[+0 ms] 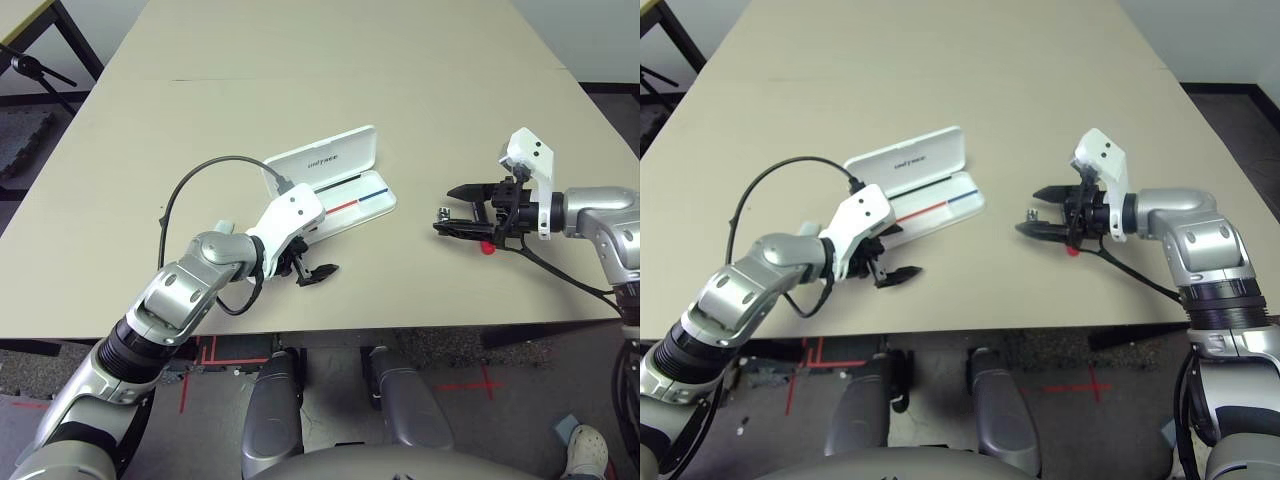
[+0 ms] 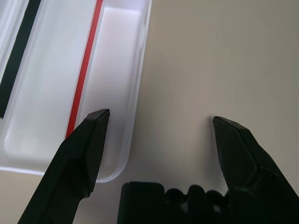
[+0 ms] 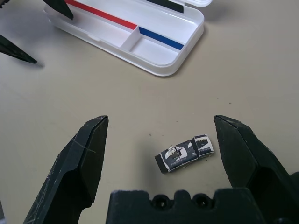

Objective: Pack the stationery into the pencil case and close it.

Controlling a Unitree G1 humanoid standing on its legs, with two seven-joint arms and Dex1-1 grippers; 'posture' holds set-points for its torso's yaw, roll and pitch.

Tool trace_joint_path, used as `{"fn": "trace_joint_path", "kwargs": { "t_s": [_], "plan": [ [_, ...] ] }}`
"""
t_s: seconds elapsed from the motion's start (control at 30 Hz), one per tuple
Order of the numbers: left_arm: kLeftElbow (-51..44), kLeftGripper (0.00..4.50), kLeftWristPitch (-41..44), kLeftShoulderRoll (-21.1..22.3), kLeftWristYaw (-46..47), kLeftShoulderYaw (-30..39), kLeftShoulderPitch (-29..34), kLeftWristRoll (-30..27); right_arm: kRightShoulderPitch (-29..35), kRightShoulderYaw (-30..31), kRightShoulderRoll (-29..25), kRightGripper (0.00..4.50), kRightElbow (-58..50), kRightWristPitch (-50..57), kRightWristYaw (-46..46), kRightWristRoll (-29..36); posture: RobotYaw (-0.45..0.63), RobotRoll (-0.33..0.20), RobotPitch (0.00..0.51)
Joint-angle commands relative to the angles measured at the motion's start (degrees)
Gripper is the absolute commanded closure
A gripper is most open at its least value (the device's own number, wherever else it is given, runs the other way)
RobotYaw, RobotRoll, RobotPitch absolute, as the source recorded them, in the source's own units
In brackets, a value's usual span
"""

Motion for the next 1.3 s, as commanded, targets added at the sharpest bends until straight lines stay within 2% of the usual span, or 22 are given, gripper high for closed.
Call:
{"fn": "trace_joint_path", "kwargs": {
  "t_s": [0.03,0.13,0.23,0.57,0.8,1.0,1.17,1.3],
  "plan": [
    [0.6,0.03,0.99,-0.5,0.3,-0.63,0.78,0.62,1.08,1.04,-0.79,0.0,-2.63,1.66,1.59,1.17,-0.07,0.0,0.208],
    [1.5,0.03,0.48,-1.05,0.63,-0.27,0.74,0.8,1.33,0.99,-0.87,0.0,-3.42,2.45,1.94,1.46,-0.07,0.0,0.208],
    [2.68,0.63,0.19,-1.42,0.47,0.4,0.41,0.72,1.28,0.99,-0.72,0.0,-3.63,2.77,1.95,1.61,-0.07,0.0,0.207],
    [3.33,4.46,-1.41,-0.76,-0.84,1.63,-0.29,0.68,3.63,1.54,-0.87,0.0,-5.87,5.27,2.75,3.19,-0.07,0.0,0.206],
    [-2.09,4.46,-6.7,5.15,-7.32,-0.35,0.86,0.99,3.86,2.48,-1.53,0.0,-6.87,7.02,3.81,3.76,-0.06,0.0,0.207],
    [-1.96,4.46,-19.66,11.56,-16.45,0.24,3.25,1.78,3.5,3.54,-1.73,0.0,-6.83,7.02,4.56,3.62,-0.05,0.0,0.205],
    [1.79,4.46,-27.19,13.65,-20.43,0.49,4.94,3.15,3.7,3.83,-2.52,0.0,-9.14,9.08,6.23,5.19,-0.05,0.0,0.205],
    [3.5,4.46,-29.09,13.6,-21.47,0.69,5.71,4.08,4.26,3.89,-3.27,0.0,-10.46,9.78,6.67,5.62,-0.06,0.0,0.204]
  ]
}}
